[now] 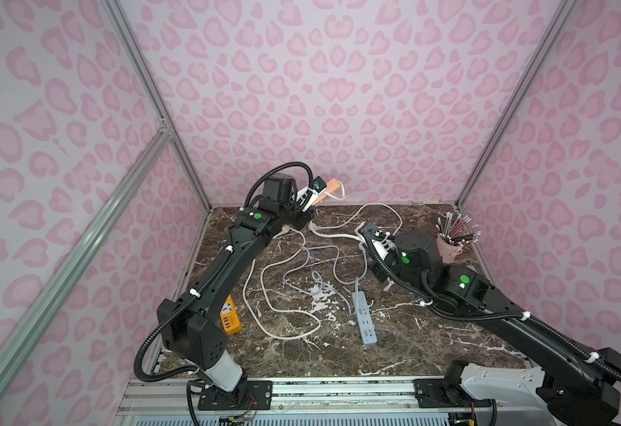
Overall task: Wrap the cord around the power strip
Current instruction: Wrap the power cord around the power strip.
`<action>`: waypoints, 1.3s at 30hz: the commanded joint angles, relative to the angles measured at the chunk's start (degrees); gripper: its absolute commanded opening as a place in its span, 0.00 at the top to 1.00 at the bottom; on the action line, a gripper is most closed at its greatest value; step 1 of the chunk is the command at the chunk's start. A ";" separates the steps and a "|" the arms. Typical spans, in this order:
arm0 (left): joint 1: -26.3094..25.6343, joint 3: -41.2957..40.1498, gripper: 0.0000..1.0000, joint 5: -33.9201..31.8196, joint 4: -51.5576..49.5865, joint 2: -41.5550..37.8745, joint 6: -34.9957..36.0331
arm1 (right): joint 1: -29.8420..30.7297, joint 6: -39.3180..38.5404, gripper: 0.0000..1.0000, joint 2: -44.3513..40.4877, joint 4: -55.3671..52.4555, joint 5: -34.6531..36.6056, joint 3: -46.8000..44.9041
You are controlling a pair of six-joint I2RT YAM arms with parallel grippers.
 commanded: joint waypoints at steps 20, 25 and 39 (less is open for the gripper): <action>-10.46 -10.06 0.97 36.91 -1.31 -14.58 14.98 | -26.59 -3.11 1.00 19.24 7.21 -33.78 19.81; -10.95 -9.15 0.97 44.62 6.61 -15.95 9.79 | -31.42 7.18 0.97 22.78 17.66 -43.36 11.48; -7.05 -10.24 0.98 30.23 23.82 -16.52 -10.17 | -31.59 22.98 0.41 14.84 34.26 -47.35 -18.31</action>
